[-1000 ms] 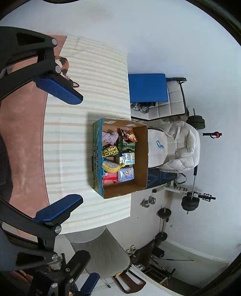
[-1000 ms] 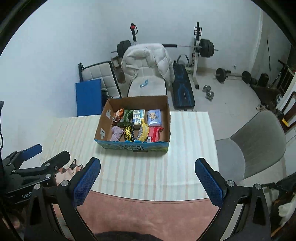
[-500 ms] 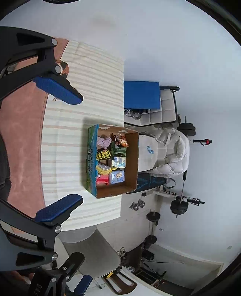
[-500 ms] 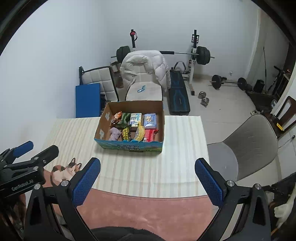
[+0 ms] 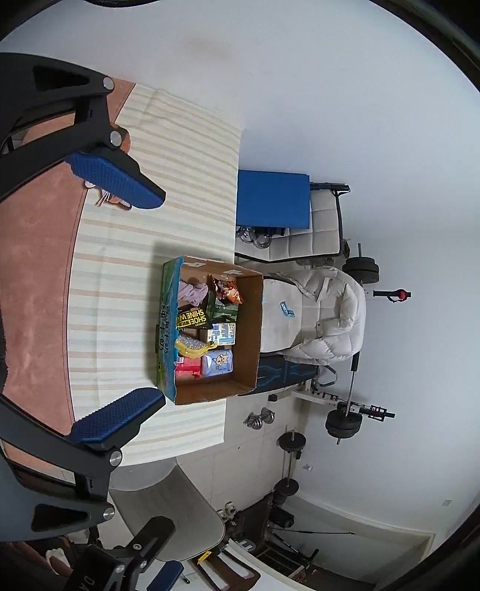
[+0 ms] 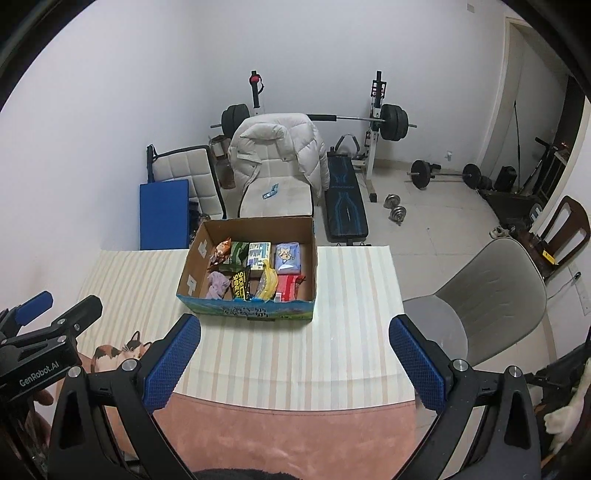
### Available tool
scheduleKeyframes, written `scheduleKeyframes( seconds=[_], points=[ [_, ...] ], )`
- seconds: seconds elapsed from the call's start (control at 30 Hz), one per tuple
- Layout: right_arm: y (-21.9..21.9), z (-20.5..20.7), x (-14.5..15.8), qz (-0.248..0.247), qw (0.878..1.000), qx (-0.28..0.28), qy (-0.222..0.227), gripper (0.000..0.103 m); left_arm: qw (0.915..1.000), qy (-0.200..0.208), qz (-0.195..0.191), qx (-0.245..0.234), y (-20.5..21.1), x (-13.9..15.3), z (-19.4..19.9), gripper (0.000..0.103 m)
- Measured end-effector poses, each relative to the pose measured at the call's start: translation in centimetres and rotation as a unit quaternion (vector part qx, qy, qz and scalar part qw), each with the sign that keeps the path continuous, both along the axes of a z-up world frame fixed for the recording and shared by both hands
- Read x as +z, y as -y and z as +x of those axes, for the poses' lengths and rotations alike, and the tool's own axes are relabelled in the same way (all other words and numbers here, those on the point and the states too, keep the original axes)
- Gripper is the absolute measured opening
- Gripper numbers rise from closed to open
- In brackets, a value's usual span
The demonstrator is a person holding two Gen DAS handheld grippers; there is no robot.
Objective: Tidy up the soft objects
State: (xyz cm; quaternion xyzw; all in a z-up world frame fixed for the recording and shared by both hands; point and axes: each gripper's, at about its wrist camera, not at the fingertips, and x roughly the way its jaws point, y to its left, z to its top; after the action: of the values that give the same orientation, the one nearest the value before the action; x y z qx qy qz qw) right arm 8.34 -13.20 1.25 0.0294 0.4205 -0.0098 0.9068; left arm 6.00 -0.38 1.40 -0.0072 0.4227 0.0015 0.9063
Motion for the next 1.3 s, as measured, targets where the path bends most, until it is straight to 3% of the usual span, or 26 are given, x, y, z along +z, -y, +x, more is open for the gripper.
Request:
scheduleKeyframes(
  seconds=[1.3],
  points=[
    [-0.7, -0.7, 0.8, -0.007, 1.0, -0.002, 0.013, 0.103, 0.9999, 0.013, 0.003, -0.012, 0.1, 1.5, -0.4, 0.1]
  ],
)
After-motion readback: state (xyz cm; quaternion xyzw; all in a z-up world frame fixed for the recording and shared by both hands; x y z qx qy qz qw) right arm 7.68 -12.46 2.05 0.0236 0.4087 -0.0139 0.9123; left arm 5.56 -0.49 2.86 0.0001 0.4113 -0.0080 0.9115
